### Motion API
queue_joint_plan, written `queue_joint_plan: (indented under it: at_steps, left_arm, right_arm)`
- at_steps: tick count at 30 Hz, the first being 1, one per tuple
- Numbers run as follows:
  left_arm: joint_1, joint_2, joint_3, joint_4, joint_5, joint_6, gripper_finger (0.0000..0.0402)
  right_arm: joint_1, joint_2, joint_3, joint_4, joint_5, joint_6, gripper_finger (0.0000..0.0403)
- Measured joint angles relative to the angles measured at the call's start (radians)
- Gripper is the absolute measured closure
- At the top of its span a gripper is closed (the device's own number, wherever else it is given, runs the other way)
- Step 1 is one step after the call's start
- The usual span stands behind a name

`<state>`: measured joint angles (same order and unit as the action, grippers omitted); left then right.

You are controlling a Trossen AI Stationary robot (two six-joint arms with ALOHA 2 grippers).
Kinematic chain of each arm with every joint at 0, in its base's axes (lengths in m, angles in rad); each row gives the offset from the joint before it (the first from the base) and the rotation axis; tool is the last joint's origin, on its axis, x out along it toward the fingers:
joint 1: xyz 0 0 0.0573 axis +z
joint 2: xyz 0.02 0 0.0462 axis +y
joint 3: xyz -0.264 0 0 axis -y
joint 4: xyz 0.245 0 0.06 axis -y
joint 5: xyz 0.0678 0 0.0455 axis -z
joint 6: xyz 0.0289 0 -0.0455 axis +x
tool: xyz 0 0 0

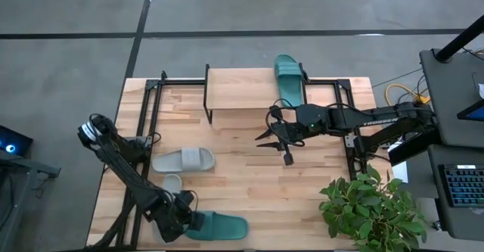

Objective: Pick and place slides into the shelf
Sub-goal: Put the green slide on the shelf

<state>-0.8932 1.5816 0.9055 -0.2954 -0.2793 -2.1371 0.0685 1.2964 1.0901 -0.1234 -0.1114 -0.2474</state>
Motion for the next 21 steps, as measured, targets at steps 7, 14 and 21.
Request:
queue_joint_plan:
  at_steps: [7, 14, 21]
  left_arm:
    - [0.001, -0.018, -0.05, 0.08, -0.045, 0.031, 0.0223]
    - [0.001, -0.014, -0.114, 0.181, -0.071, 0.023, 0.0234]
    - [0.001, -0.031, -0.128, 0.216, -0.077, 0.101, 0.0329]
  right_arm:
    - [0.0, 0.0, 0.0, 0.0, 0.003, 0.0, 0.033]
    - [0.0, 0.0, 0.0, -0.001, 0.008, -0.015, 0.0331]
    - [0.0, 0.0, 0.0, -0.002, 0.008, -0.016, 0.0326]
